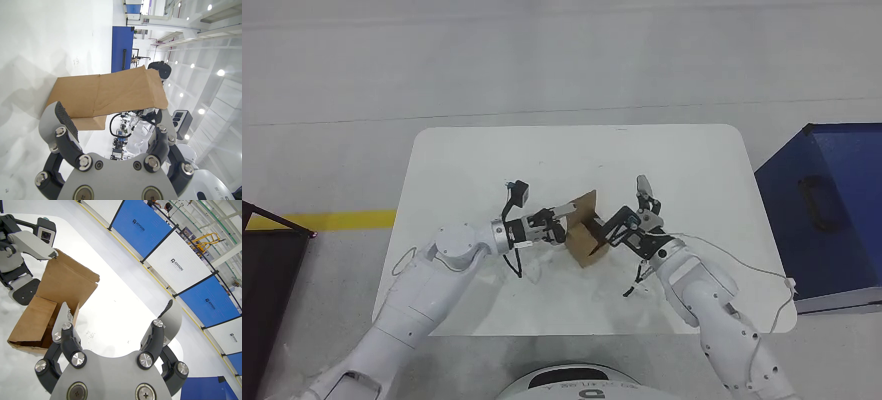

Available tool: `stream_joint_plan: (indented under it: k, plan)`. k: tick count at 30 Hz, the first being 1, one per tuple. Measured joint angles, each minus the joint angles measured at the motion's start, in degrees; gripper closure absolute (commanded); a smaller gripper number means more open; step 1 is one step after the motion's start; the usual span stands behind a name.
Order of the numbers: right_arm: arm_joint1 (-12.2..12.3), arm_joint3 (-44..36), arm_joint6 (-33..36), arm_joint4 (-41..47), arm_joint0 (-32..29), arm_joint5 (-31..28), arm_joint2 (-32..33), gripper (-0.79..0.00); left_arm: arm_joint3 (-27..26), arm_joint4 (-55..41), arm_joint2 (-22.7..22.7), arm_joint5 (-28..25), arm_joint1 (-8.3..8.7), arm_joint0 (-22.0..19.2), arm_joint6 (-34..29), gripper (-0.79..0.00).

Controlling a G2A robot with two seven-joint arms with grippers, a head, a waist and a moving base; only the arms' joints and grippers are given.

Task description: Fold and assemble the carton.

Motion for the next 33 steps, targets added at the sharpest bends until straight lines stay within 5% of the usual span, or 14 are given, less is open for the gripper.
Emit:
stream_joint_plan:
  k: [8,19,29,30,33]
  plan:
    - [-0.6,0.8,1.0,17.1,-1.6,4.6,4.5,-0.785,1.6,0.1,0.8,-0.5,-0.60,-1.3,1.4,-0.785]
    - [-0.5,2.6,13.0,19.7,-0.9,0.0,3.2,-0.770,3.2,1.2,1.2,-0.5,-0.99,-2.3,1.1,-0.785]
    - [-1.1,2.5,15.9,21.2,0.9,2.2,-0.5,-0.505,3.0,2.0,0.8,-0.7,-1.01,-2.2,0.8,-0.785]
    - [-1.1,2.8,16.5,21.1,1.0,2.6,-0.9,-0.385,2.9,2.1,0.7,-0.7,-1.01,-2.1,0.8,-0.785]
    - [-1.3,4.0,19.8,21.6,1.6,2.3,-2.2,-0.296,2.8,2.2,0.5,-0.8,-0.98,-1.9,0.8,-0.785]
